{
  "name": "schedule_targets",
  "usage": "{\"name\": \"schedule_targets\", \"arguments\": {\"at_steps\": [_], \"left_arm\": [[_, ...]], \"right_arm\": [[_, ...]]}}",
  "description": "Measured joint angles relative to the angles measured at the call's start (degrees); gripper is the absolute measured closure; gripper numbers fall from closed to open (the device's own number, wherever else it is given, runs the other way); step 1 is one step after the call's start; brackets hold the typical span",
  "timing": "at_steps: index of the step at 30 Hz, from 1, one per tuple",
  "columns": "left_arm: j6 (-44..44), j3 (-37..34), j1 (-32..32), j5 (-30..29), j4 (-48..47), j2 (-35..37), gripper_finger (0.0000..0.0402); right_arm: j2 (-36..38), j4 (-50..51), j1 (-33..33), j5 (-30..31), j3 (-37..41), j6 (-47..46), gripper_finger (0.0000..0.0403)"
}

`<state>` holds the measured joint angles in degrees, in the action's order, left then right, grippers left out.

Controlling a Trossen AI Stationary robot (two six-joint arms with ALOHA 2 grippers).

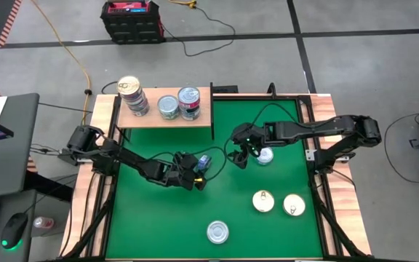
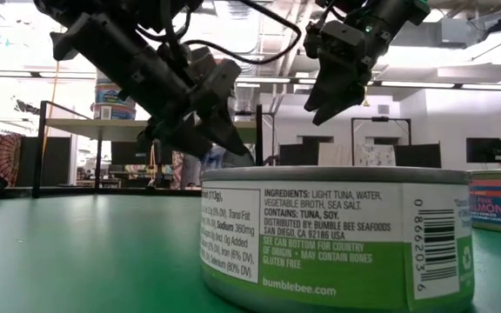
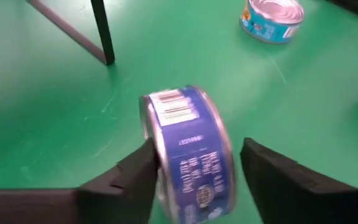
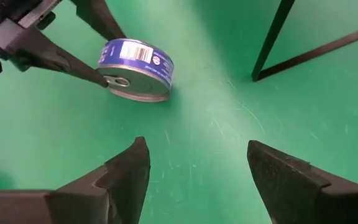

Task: Stack canned seafood by type on shelf
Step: Stack the dark blue tuna can on top of the red tuna can on the shelf

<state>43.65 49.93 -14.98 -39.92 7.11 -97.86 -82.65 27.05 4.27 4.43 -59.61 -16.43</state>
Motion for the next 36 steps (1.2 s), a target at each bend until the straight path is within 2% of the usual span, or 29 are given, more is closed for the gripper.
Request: {"name": "schedule_targets", "arguments": {"at_steps": [4,5,8,13,16,21,28,32,36], "left_arm": [[0.18,-0.04,0.0,2.13,-0.43,0.32,0.0259],[0.24,-0.04,0.0,2.91,-0.44,0.71,0.0265],[-1.25,-0.07,0.0,5.7,-0.46,2.9,0.0265],[-4.29,-0.07,0.5,9.84,-0.05,11.03,0.0265],[-5.42,-0.07,2.42,13.82,-0.7,16.94,0.0265],[-6.23,-0.07,6.53,21.47,-6.15,25.12,0.0254],[-11.03,-0.07,9.5,29.65,-5.68,32.17,0.0255],[-12.63,-0.09,9.86,33.81,-4.6,32.68,0.0255],[-12.89,-0.09,9.86,35.24,-2.55,32.65,0.0254]], "right_arm": [[0.0,-0.02,0.0,-0.08,0.0,-0.02,0.0111],[0.0,-0.01,0.0,-0.51,0.0,-0.02,0.0111],[-0.01,-0.26,0.02,-3.94,0.0,-0.15,0.0111],[-0.02,-1.38,-0.02,-9.19,0.0,-2.0,0.0111],[0.2,-7.0,-0.17,-14.07,0.04,-2.35,0.0111],[2.18,-18.24,-0.89,-17.16,0.04,-3.02,0.0111],[2.41,-28.13,-0.81,-17.99,0.02,-5.03,0.0111],[1.55,-32.37,-0.72,-17.7,0.02,-7.56,0.0111],[1.26,-36.2,-1.01,-16.88,0.02,-7.58,0.0111]]}}
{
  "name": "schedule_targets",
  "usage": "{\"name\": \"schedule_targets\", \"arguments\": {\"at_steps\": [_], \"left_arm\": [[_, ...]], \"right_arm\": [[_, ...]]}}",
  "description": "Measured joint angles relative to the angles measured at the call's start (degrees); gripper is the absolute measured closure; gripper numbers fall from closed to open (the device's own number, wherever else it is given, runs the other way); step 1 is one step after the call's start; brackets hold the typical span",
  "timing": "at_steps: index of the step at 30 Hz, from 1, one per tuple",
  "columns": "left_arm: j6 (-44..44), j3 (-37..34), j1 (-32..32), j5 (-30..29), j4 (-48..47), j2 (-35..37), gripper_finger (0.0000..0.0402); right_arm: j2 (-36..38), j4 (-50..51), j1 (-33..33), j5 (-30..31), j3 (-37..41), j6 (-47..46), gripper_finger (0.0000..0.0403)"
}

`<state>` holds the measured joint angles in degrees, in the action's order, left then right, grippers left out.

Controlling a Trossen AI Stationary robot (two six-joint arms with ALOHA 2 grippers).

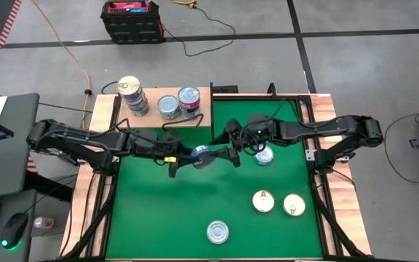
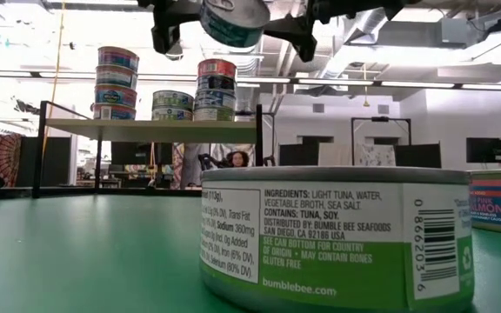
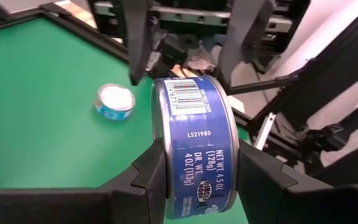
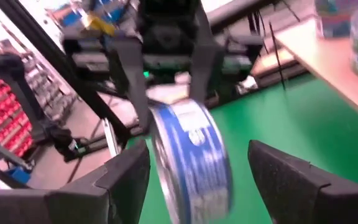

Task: Stack canned seafood by type on shelf
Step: Stack the dark blue tuna can on top of the red tuna can on the shelf

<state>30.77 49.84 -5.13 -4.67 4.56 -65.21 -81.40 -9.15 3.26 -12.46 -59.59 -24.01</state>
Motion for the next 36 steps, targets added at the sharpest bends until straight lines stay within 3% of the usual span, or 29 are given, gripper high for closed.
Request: {"name": "schedule_targets", "arguments": {"at_steps": [7,19,23,29,32,36], "left_arm": [[-2.74,-0.02,0.04,3.42,3.94,-0.09,0.0254],[-6.97,-0.02,0.79,2.35,8.04,-0.19,0.0253],[-6.93,0.0,1.58,2.84,9.31,-0.08,0.0253],[-7.5,0.0,1.42,1.15,9.46,-0.13,0.025],[-9.61,0.0,1.44,-0.11,9.35,-0.14,0.0225],[-10.95,0.0,1.53,-5.02,6.92,1.54,0.0163]], "right_arm": [[-0.05,-3.99,-1.15,0.12,0.0,0.02,0.0111],[-0.03,-6.87,-2.58,2.78,0.0,1.38,0.0126],[-0.03,-6.93,-2.49,3.83,0.0,1.4,0.0156],[-0.03,-6.99,-2.44,3.8,0.0,2.25,0.0244],[-0.03,-6.85,-1.89,3.78,0.0,1.35,0.0244],[-0.1,-6.29,-0.99,3.7,0.03,-0.21,0.0244]]}}
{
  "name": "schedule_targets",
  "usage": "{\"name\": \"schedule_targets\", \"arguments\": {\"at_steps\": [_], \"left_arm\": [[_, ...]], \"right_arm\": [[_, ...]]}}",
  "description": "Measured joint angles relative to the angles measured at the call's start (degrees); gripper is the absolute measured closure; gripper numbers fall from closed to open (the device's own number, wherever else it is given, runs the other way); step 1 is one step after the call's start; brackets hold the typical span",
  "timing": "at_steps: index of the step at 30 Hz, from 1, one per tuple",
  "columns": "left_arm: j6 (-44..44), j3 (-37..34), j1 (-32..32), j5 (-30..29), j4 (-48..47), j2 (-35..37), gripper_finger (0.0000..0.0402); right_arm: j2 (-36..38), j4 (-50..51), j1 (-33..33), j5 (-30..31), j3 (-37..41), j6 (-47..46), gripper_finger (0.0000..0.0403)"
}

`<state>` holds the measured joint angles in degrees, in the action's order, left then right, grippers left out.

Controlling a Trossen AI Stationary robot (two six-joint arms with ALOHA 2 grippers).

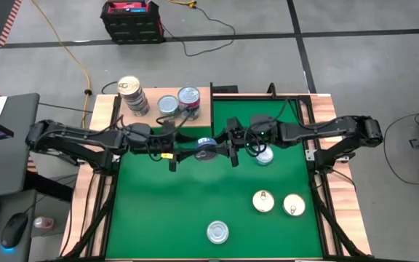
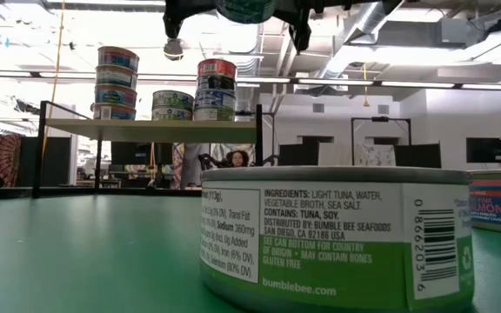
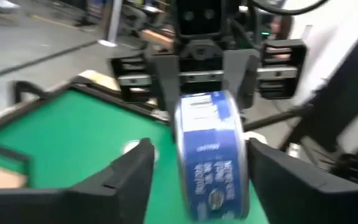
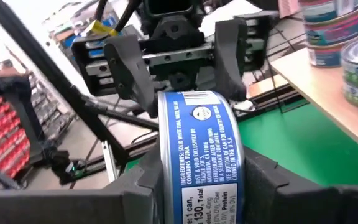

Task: Stack canned seafood by type on shelf
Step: Stack the dark blue tuna can on top of the red tuna can on the shelf

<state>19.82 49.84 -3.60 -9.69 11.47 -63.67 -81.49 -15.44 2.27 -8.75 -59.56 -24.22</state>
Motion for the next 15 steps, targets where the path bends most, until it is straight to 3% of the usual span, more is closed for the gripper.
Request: {"name": "schedule_targets", "arguments": {"at_steps": [5,10,15], "left_arm": [[-1.64,0.01,-0.45,-11.89,-7.25,6.95,0.0108],[-8.02,0.04,-5.74,-23.77,-11.18,14.79,0.01],[-10.97,0.04,-13.07,-32.59,-14.11,17.4,0.01]], "right_arm": [[0.0,0.09,1.99,0.02,-0.38,-3.52,0.0244],[-0.6,0.44,5.98,-0.02,-4.25,-5.16,0.0244],[-4.25,6.74,12.35,-0.07,-12.33,-7.67,0.0242]]}}
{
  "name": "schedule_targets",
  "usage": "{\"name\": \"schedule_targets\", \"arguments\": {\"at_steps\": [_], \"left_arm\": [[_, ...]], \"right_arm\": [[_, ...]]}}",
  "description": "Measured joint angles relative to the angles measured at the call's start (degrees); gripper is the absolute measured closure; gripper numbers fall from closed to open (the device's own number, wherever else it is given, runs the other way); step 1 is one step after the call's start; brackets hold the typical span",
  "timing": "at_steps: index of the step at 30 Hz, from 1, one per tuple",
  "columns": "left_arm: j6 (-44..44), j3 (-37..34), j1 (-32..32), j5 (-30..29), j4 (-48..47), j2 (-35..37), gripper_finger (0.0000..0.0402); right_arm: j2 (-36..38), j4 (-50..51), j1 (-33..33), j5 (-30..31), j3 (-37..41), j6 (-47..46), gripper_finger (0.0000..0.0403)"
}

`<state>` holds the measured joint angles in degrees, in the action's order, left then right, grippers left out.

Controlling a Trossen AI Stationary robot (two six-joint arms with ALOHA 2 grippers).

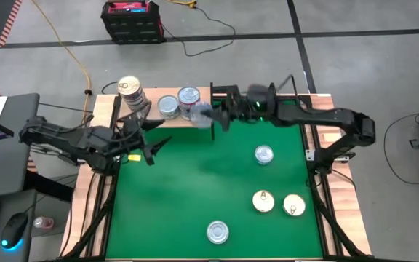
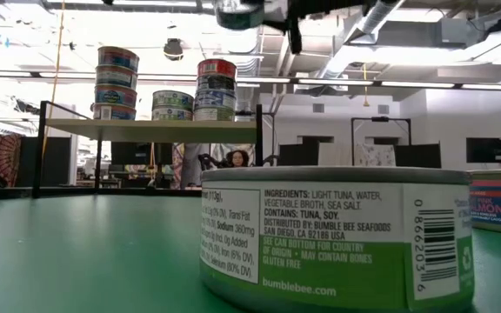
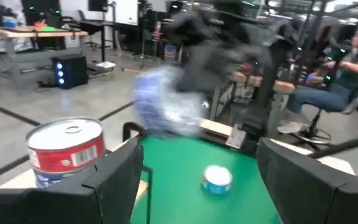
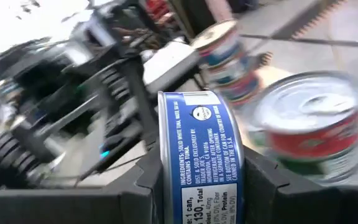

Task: Stack canned seafood by type on shelf
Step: Stack the dark blue tuna can on top of the red tuna can on the shelf

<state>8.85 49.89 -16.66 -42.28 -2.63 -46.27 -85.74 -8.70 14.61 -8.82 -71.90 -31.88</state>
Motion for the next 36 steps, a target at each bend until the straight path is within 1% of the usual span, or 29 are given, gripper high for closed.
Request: {"name": "schedule_targets", "arguments": {"at_steps": [2,8,12,15,20,24,29,36], "left_arm": [[0.01,0.0,-2.91,-2.63,-0.96,-0.27,0.01],[1.34,-0.02,-11.1,-12.32,-3.98,-4.63,0.01],[2.73,-0.02,-14.83,-18.37,-3.61,-6.27,0.01],[4.74,-0.02,-16.19,-20.56,-3.74,-6.36,0.01],[4.4,-0.02,-17.4,-21.17,-3.64,-5.58,0.01],[4.19,-0.02,-17.62,-21.96,-3.52,-5.2,0.01],[3.86,-0.02,-16.82,-22.36,-3.47,-5.03,0.01],[3.84,-0.02,-12.55,-22.38,-3.43,-5.06,0.01]], "right_arm": [[-2.46,3.74,2.6,-0.84,-4.2,-1.21,0.0241],[-10.23,12.8,8.28,-8.69,-17.24,-4.56,0.024],[-14.65,20.95,10.77,-10.96,-25.42,-4.77,0.0239],[-17.84,25.58,12.11,-12.99,-30.82,-4.74,0.0239],[-21.47,31.35,14.01,-15.2,-37.75,-4.75,0.0238],[-22.44,32.08,14.86,-15.54,-39.92,-5.22,0.0238],[-22.42,32.82,15.45,-15.54,-40.04,-5.59,0.0237],[-22.42,32.44,15.45,-15.41,-40.02,-5.63,0.0236]]}}
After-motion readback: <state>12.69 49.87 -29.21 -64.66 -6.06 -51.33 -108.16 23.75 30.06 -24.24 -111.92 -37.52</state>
